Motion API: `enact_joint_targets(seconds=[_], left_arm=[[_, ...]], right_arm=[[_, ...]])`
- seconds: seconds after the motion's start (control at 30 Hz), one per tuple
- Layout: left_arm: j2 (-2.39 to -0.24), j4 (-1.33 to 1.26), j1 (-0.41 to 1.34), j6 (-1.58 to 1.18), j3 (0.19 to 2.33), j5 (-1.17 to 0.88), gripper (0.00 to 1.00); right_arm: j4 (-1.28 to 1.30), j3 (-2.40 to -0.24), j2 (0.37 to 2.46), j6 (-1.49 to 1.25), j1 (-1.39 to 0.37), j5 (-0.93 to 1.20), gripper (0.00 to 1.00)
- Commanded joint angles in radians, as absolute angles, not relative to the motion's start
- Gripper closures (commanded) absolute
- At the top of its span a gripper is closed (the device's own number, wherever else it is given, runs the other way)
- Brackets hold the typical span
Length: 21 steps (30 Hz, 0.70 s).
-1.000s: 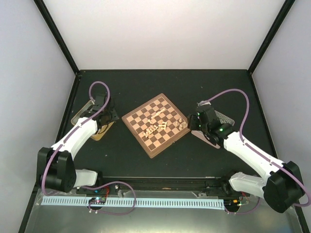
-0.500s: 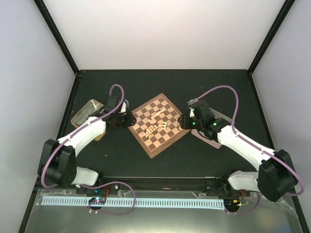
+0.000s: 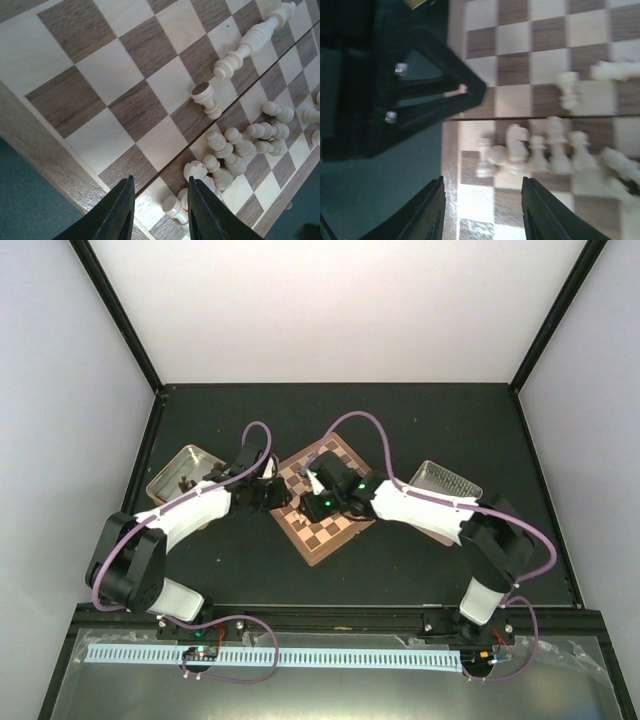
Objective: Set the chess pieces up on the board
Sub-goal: Pick up the chess piece from the chessboard.
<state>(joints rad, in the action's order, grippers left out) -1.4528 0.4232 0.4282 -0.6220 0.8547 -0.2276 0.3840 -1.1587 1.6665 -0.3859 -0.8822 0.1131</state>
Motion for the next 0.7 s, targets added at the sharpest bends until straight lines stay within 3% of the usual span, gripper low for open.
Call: enact_joint_targets(seconds=[0.0, 0.1, 0.67], left_arm=[[-1.412, 0.353, 0.403, -0.672, 0.799, -0.225, 0.7], [-1.394, 0.327, 0.388, -0.678, 0.769, -0.262, 0.71], [-1.297, 0.307, 0.373, -0.736, 0.717, -0.274, 0.74]], right_arm=[[0.451, -1.266, 1.78, -0.388, -0.932, 0.107, 0.6], [0.472, -1.311, 1.833, -0.413, -0.939, 0.088, 0.66], [0.561, -1.445, 1.986, -0.437, -0.938, 0.008, 0.73]])
